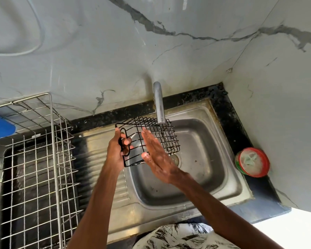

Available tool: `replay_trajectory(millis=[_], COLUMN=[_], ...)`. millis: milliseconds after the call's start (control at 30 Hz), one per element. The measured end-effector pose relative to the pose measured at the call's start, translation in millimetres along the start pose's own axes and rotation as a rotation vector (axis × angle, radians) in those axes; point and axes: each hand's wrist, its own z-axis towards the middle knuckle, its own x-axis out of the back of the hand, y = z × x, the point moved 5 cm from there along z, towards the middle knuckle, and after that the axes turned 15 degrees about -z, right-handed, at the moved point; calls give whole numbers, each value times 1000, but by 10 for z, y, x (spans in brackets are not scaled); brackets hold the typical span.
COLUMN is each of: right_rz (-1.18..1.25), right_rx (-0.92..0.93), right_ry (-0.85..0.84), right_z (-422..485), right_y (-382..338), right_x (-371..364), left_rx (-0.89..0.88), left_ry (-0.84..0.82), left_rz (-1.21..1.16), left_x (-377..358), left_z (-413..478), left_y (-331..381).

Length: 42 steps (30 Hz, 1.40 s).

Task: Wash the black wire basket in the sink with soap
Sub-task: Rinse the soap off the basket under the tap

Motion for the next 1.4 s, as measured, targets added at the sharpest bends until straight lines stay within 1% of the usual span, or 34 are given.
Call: replay_trajectory(millis=[67,133,200,233,300,433,500,533,633,700,767,867,933,1000,1067,1100,1133,1167,1233,1300,1333,1400], right_rz=[-67,-101,-14,32,39,-61,-103,-108,-134,-132,-148,-207,-189,-132,-64,-46,-50,-48,-22,-15,-16,27], right_rx=[-74,-211,-362,-408,-445,-497,-526,-535,-491,-480,-459,-414,-428,-485,-534,-536,-517,-507,-520,-575,-603,-655], right_ry=[9,-16,-85,-107,-79,107,172,188,242,250,216,118,38,-82,-244,-300,-312,-278,-117,26,53,40], right_z=[-51,-124,-156,-148,-128,-125,-97,-76,-30,5,30,64,81,110,153,184,227,278,359,396,419,477], right_y=[354,704,872,912,968,1111,1083,1058,993,1001,985,960,976,997,1022,1049,1078,1116,1140,1174,1176,1162], right_x=[-61,-62,6,53,131,148,185,199,210,190,170,73,-5,-1,52,83,119,156,284,404,444,473], left_rx=[8,-3,-9,-9,-9,-6,-2,1,-4,-11,-18,-25,-30,-26,-22,-21,-21,-23,-26,-36,-46,-66], left_ry=[-14,-12,-14,-12,-6,-11,-18,-22,-28,-24,-10,-1,3,7,22,38,57,78,114,141,146,152], left_rz=[-36,-32,-10,4,24,4,-16,-23,-23,-18,-16,-33,-37,-41,-39,-38,-43,-58,-95,-120,-133,-153], left_x=[46,92,121,137,154,144,136,124,101,99,105,86,69,48,34,29,27,27,26,20,10,-22], left_z=[18,29,26,24,23,31,34,32,24,16,2,-23,-39,-56,-62,-60,-53,-42,-28,-38,-49,-56], left_y=[1,6,4,2,-1,-6,-13,-17,-17,-4,2,15,32,45,45,38,29,21,8,17,27,50])
